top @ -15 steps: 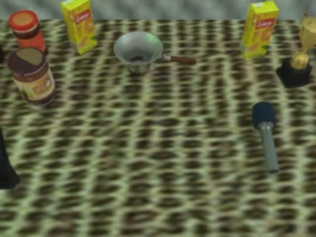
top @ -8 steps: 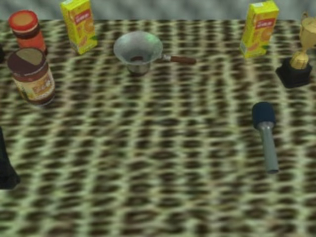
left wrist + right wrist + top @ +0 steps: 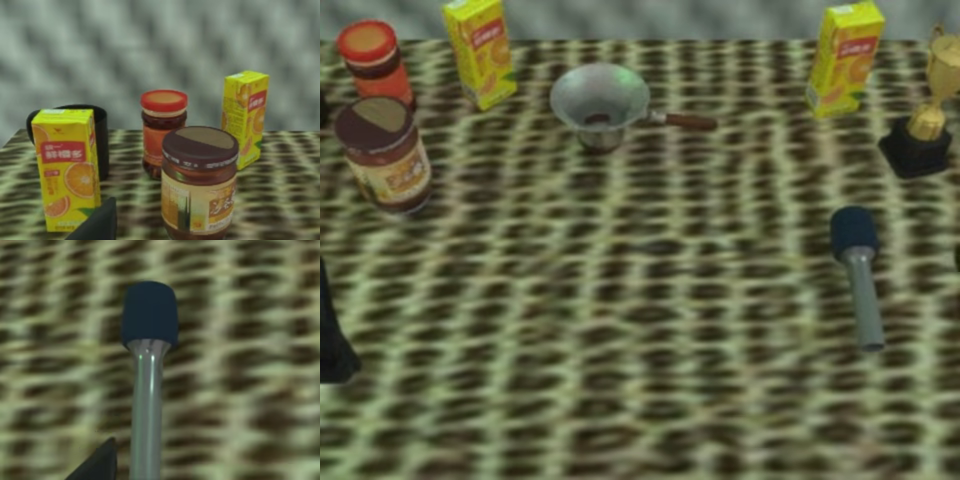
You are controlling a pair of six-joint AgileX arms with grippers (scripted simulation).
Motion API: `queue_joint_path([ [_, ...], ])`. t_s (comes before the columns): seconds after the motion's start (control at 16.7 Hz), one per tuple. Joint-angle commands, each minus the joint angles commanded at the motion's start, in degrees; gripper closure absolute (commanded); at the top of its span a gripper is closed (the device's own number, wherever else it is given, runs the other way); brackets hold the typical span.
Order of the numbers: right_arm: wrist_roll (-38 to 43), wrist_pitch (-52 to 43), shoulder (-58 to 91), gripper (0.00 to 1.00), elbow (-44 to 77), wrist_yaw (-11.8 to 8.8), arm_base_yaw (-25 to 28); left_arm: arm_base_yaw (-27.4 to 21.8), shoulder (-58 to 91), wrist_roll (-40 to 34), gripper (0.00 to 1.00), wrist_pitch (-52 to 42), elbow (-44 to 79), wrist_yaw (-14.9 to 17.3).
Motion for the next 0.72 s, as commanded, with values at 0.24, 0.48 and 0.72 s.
queue_joint_path([
  [0.24, 5.2, -12.1, 22.6, 0.0, 14.1, 1.0, 4.9, 0.0, 0.0, 0.0, 0.0, 0.0, 0.0, 0.0],
  [0.48, 9.5, -21.4, 39.7, 0.0, 26.1, 1.7, 8.9, 0.0, 0.0, 0.0, 0.0, 0.0, 0.0, 0.0],
  [0.72, 12.2, -26.7, 49.0, 0.0, 33.8, 2.2, 11.4, 0.0, 0.0, 0.0, 0.0, 0.0, 0.0, 0.0],
])
